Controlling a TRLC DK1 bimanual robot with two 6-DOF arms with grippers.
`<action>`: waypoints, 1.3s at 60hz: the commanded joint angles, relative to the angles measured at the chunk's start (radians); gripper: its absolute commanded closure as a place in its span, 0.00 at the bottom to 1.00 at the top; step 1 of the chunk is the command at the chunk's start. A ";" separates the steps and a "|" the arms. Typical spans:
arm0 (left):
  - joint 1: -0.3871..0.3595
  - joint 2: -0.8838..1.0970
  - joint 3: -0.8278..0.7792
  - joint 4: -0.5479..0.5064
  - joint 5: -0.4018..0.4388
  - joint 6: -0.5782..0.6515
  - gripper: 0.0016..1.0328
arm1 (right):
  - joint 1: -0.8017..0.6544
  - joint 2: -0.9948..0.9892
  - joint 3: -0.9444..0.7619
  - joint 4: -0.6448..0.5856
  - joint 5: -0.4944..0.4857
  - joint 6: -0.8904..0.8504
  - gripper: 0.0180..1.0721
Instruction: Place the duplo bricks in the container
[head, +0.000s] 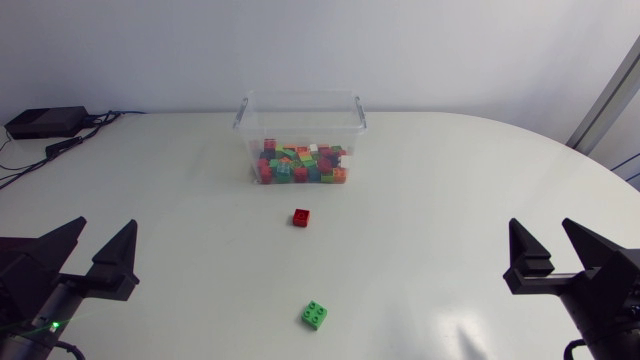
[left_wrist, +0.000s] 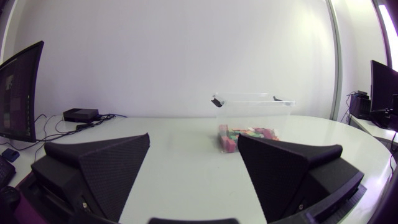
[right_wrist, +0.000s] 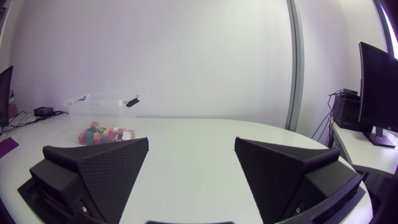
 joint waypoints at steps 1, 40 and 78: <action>0.007 -0.010 -0.014 -0.003 -0.002 0.002 0.05 | 0.008 -0.007 -0.022 0.006 -0.003 0.027 0.05; -0.037 0.194 0.256 -0.062 -0.005 -0.014 0.05 | 0.030 0.173 0.130 0.043 -0.009 -0.027 0.05; -0.252 1.216 0.709 -0.146 0.072 0.335 0.10 | 0.215 0.869 0.596 -0.324 -0.039 -0.011 0.05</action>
